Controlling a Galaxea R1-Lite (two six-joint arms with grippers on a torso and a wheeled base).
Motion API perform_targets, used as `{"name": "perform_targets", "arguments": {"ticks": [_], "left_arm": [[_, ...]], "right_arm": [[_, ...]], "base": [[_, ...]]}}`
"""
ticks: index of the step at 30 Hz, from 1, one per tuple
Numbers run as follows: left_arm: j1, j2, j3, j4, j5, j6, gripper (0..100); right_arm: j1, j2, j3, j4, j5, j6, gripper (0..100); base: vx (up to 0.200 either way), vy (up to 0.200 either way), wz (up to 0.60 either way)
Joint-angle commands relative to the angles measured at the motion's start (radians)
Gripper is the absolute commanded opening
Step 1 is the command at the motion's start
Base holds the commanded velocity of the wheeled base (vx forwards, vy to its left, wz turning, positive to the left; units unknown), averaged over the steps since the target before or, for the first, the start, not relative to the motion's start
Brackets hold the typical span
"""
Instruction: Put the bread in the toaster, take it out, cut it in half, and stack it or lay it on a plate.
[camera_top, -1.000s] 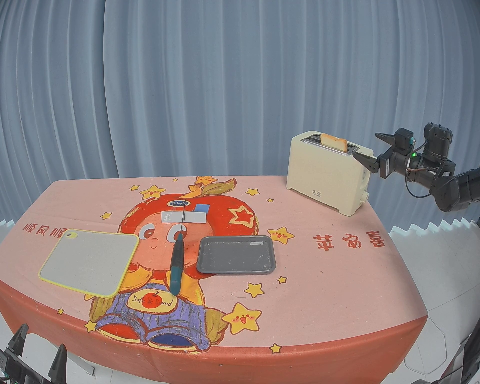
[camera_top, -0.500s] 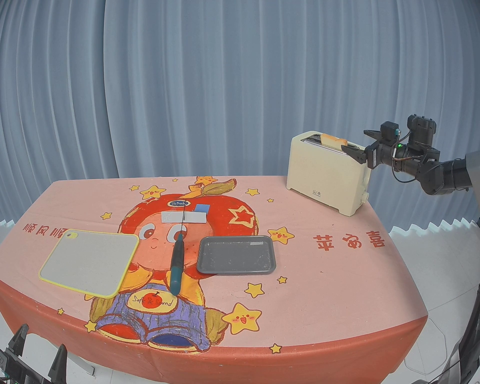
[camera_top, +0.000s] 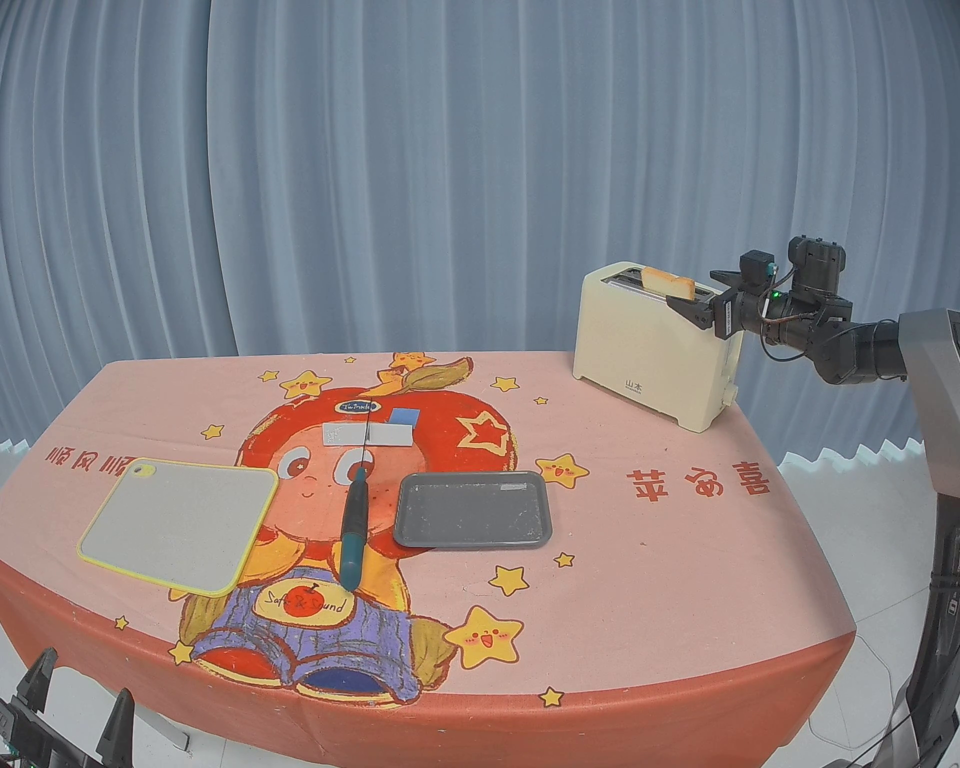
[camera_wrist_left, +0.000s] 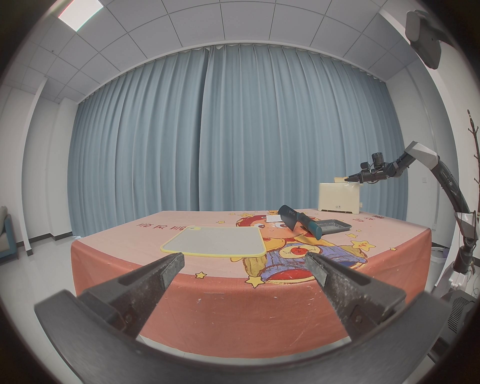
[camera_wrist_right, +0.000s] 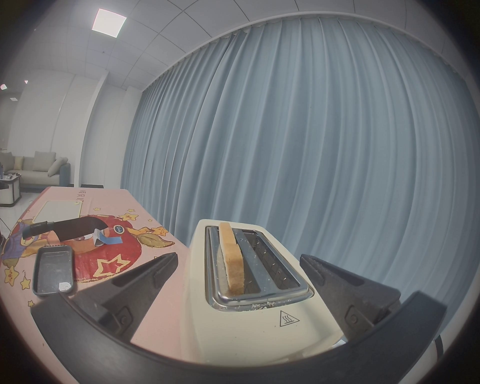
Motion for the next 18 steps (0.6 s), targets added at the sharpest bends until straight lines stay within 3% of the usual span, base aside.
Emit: {"name": "perform_targets", "arguments": {"ticks": [1,3,4,18], "left_arm": [[0.0,0.002,0.008,0.0,0.0,0.0,100],[0.0,0.002,0.008,0.0,0.0,0.0,100],[0.0,0.002,0.008,0.0,0.0,0.0,100],[0.0,0.002,0.008,0.0,0.0,0.0,100]], "right_arm": [[0.0,0.053,-0.047,0.006,0.0,0.0,100],[0.002,0.065,-0.07,0.005,-0.001,0.002,100],[0.002,0.067,-0.075,0.005,-0.001,0.002,0],[0.01,0.053,-0.063,-0.004,-0.001,0.0,0]], "base": [[0.0,0.0,0.0],[0.0,0.0,0.0],[0.0,0.0,0.0],[0.0,0.0,0.0]]}}
